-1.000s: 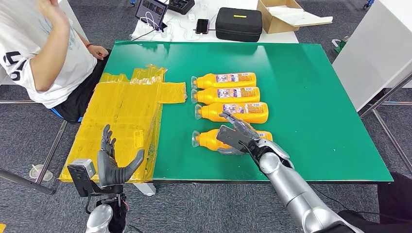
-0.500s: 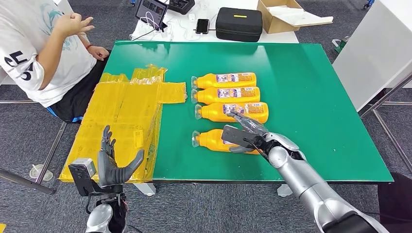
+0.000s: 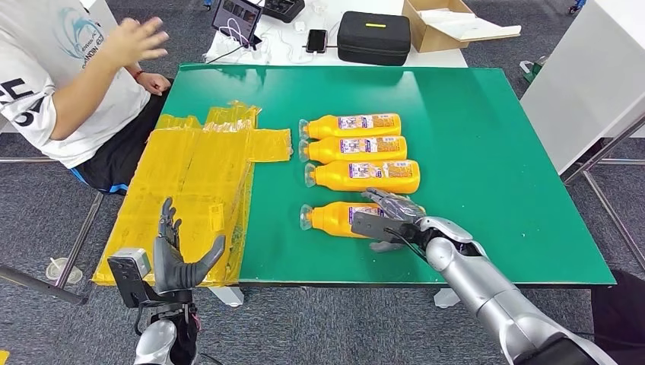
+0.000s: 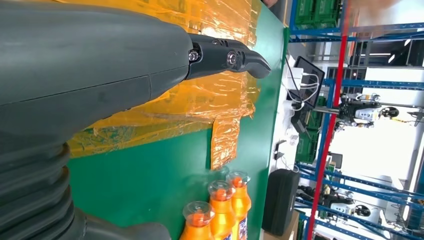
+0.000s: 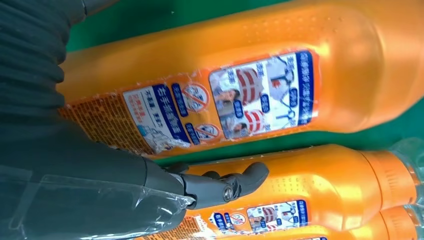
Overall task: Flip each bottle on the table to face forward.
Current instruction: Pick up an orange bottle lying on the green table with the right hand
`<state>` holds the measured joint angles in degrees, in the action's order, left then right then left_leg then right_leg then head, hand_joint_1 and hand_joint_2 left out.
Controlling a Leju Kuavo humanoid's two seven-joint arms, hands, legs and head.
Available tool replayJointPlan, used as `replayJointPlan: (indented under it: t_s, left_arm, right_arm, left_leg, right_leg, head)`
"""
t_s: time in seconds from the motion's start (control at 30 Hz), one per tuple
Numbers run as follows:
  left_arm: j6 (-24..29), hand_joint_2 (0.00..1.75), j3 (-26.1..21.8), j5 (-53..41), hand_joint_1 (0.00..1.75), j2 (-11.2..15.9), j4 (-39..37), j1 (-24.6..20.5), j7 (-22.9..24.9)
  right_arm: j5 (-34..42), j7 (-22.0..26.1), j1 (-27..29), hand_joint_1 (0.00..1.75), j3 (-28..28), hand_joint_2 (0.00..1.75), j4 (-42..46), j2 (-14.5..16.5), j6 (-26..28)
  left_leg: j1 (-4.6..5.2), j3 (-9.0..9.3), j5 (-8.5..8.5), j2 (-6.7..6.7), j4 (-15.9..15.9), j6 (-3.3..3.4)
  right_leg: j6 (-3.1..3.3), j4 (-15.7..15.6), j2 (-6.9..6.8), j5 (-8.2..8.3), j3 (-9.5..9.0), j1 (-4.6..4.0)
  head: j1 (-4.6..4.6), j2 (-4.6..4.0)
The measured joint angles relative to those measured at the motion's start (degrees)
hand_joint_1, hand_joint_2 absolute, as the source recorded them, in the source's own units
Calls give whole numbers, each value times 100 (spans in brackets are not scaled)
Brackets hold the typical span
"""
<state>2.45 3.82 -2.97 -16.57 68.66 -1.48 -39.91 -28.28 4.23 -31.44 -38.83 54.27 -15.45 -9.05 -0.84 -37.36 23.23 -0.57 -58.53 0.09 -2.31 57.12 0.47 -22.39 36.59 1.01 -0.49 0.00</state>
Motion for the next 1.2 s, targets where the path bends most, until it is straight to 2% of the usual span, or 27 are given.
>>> replayJointPlan:
  t_s: [0.27,0.47,0.5,0.53,0.6,0.67,0.77,0.8,1.2]
  left_arm:
    - [13,175,0,2,0,0,-45,1,19]
    - [13,175,-4,42,0,0,-76,0,34]
    - [13,175,-7,54,0,0,-85,1,37]
    - [13,175,-10,62,0,0,-92,1,38]
    - [10,175,-18,75,0,0,-101,2,40]
    - [-2,175,-24,111,0,-1,-113,1,41]
    - [-28,175,-28,176,0,-7,-146,1,42]
    - [-40,175,-28,190,0,-14,-157,0,41]
    - [-83,175,-31,295,0,-62,-252,-48,21]
  right_arm:
    - [-21,-104,-18,0,-145,175,10,-197,-170]
    - [-25,-257,-249,0,-343,175,78,-554,-772]
    - [-8,-280,-290,5,-376,175,91,-621,-850]
    - [9,-296,-319,23,-405,175,102,-681,-901]
    - [48,-331,-358,98,-460,175,129,-782,-975]
    - [115,-392,-410,151,-537,175,185,-878,-1076]
    - [248,-502,-524,172,-688,175,300,-1034,-1227]
    - [289,-531,-564,174,-738,175,330,-1074,-1254]
    - [515,-586,-743,175,-1272,175,339,-1149,-1066]
  left_leg:
    - [2,2,0,-2,-1,1]
    - [3,2,-1,-3,-1,1]
    - [3,2,-1,-3,-1,1]
    - [3,1,-1,-3,-1,1]
    - [3,0,-1,-3,-1,1]
    - [3,0,0,-2,-1,2]
    - [3,-1,0,-2,-1,1]
    - [2,-1,0,-2,-1,1]
    - [2,-1,0,-1,-1,1]
  right_leg:
    - [0,0,-1,0,-4,3]
    - [-1,0,-2,1,-6,4]
    - [-1,0,-2,1,-6,4]
    - [-1,0,-2,1,-6,4]
    - [-1,0,-1,1,-5,3]
    - [-2,0,0,2,-4,3]
    - [-2,0,-2,1,-4,2]
    - [-2,0,-2,1,-4,2]
    - [-2,0,-1,1,-4,2]
  head:
    - [1,0]
    - [0,1]
    - [1,1]
    - [0,1]
    - [0,0]
    - [-1,0]
    - [-1,0]
    - [0,0]
    - [0,0]
